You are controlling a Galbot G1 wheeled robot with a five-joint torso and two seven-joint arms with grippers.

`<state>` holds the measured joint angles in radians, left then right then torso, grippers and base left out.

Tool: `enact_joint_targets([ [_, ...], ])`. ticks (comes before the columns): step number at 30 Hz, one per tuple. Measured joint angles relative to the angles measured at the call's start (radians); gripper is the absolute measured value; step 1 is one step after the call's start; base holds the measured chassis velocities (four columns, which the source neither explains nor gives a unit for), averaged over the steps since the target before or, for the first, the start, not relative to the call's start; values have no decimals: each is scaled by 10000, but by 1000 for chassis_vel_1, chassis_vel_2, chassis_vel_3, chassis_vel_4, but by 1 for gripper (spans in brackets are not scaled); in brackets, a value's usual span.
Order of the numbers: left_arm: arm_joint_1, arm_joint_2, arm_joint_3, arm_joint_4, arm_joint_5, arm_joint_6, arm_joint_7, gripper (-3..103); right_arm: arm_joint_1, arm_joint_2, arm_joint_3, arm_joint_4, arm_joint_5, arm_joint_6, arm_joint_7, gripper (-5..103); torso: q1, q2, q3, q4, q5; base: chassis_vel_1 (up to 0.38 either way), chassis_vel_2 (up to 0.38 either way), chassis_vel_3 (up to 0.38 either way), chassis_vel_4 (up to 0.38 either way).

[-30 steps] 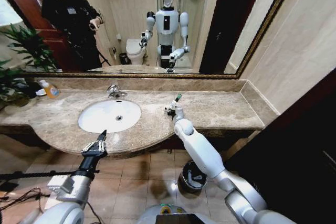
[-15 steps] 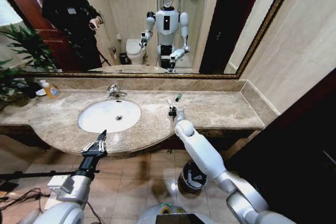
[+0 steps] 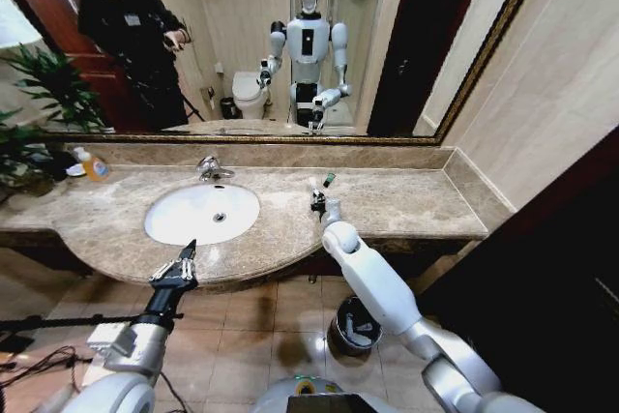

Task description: Pick up the trash from the sink and place it in the trash bin.

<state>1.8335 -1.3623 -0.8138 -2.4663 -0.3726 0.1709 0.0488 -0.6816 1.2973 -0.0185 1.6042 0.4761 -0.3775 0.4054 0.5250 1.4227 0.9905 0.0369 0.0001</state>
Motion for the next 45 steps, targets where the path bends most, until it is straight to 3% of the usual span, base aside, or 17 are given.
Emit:
enact_joint_targets([
  [8,0,0,0,0,0,0,0,0,-1490,-1101,499,1961,122,-71,-19,17,0,0,0,-1,1,0,0,0,0],
  [13,0,0,0,0,0,0,2,0,-3134,-2045,1360,3685,303,-196,-206,17,-1,0,-1,-2,1,0,0,0,0],
  [19,0,0,0,0,0,0,0,0,-4595,-2565,2019,4496,45,-2,-510,17,-1,1,0,-3,1,0,0,0,0],
  [27,0,0,0,0,0,0,1,0,-6334,-2589,2416,5220,-414,132,-225,17,-1,1,-1,0,1,0,0,0,0],
  [34,0,0,0,0,0,0,0,0,-8230,-2038,3117,5584,-1255,803,-374,17,-1,1,-1,-1,0,0,0,0,0],
  [45,0,0,0,0,0,0,0,0,-8534,-1039,2700,4022,-1903,1053,-487,17,-1,1,0,0,0,0,0,0,0],
])
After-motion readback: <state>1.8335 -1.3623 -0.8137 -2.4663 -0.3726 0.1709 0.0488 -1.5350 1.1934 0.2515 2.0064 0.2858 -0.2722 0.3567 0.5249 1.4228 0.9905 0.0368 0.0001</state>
